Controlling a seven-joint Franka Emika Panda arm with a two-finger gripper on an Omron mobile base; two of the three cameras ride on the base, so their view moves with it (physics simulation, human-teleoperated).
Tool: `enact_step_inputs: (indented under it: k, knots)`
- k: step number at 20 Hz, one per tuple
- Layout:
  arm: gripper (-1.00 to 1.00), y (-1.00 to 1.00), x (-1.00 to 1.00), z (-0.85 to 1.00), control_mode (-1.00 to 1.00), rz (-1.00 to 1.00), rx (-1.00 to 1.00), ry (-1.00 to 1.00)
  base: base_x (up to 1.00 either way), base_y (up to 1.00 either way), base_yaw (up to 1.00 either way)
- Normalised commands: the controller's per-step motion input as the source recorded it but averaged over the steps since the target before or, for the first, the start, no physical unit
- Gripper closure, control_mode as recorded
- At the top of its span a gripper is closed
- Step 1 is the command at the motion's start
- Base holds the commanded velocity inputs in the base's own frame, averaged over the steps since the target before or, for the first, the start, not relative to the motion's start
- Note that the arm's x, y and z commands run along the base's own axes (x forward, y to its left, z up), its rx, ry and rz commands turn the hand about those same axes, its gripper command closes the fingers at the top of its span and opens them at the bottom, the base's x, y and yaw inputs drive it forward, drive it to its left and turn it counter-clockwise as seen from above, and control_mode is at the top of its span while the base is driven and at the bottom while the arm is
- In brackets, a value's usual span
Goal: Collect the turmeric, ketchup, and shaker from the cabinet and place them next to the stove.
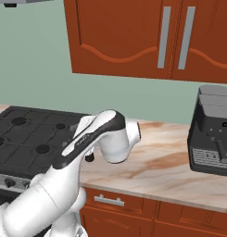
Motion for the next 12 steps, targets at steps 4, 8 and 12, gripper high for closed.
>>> enact_step_inputs:
  k: [4, 8, 12]
  knots:
    - [-1.00, 0.42, -0.66, 0.56, -1.00, -0.26, -0.03, 0.14, 0.00, 0.00, 0.00]
    - [-1.00, 0.47, -0.66, 0.33, -1.00, -0.26, -0.09, 0.17, 0.00, 0.00, 0.00]
    - [-1.00, 0.45, -0.62, 0.11, -1.00, -0.33, -0.08, 0.17, 0.00, 0.00, 0.00]
